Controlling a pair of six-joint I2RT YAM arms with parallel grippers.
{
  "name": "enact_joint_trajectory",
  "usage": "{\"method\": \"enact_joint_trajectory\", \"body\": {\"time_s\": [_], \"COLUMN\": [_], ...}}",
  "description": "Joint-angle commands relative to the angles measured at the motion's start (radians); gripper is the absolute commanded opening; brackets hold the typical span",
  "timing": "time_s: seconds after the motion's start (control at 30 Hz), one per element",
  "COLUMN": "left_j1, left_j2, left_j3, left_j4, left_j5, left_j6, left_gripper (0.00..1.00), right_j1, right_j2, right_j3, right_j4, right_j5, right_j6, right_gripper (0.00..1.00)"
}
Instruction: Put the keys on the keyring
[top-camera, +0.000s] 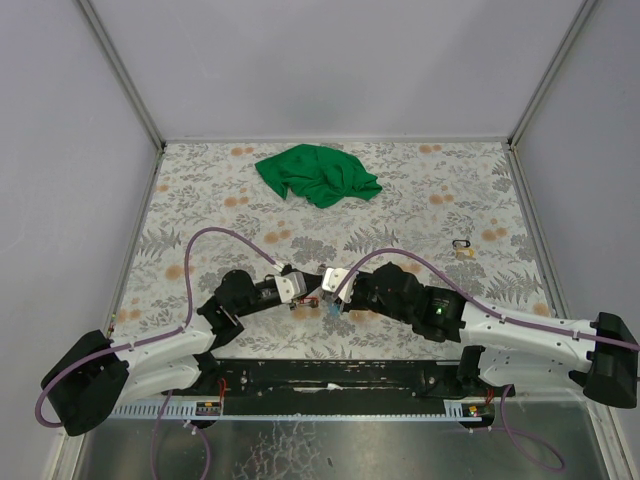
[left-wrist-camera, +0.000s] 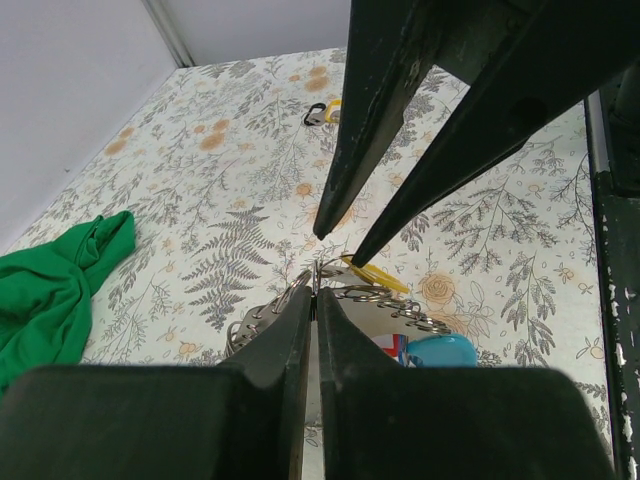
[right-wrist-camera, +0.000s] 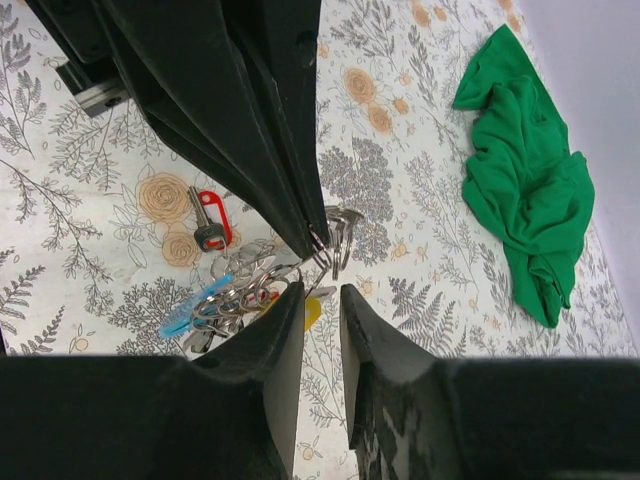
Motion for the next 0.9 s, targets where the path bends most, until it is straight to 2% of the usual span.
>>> {"method": "enact_joint_trajectory", "body": {"time_s": [0.0,0.37,0.5,0.67,0.87], "left_j1": [0.005,0.007,0.008,0.007,0.007], "left_j2": [-0.013,-0.015,-0.018,-0.008,0.036], "left_j3": [-0.007,-0.014,-0.022,-0.035,-0.060], "left_j4": [0.114,0.143,0.163,0.229,0.379], "left_j5": [-0.020,-0.013,-0.018,-0.034,-0.076], "left_j6": [-0.011,-0.027,-0.037,-0.081,-0.174], "left_gripper": [0.00,0.00,0.00,0.00,0.00], "right_j1": [0.010,0.010,0.009,0.010,0.010], "right_j2": [0.001,0.027,0.036,0.047,0.059], "right_j3": [-0.005,-0.024,-0.031,-0.032,-0.041], "right_j4": [0.055,0.098,0.113,0.121,0.145], "right_j5": [0.039,0.040,0.041,0.029,-0.002], "right_j6": [0.033,0.041,0.025,-0.009,-0.057], "right_gripper": [0.27,0.24,0.19,0.01,0.00]}}
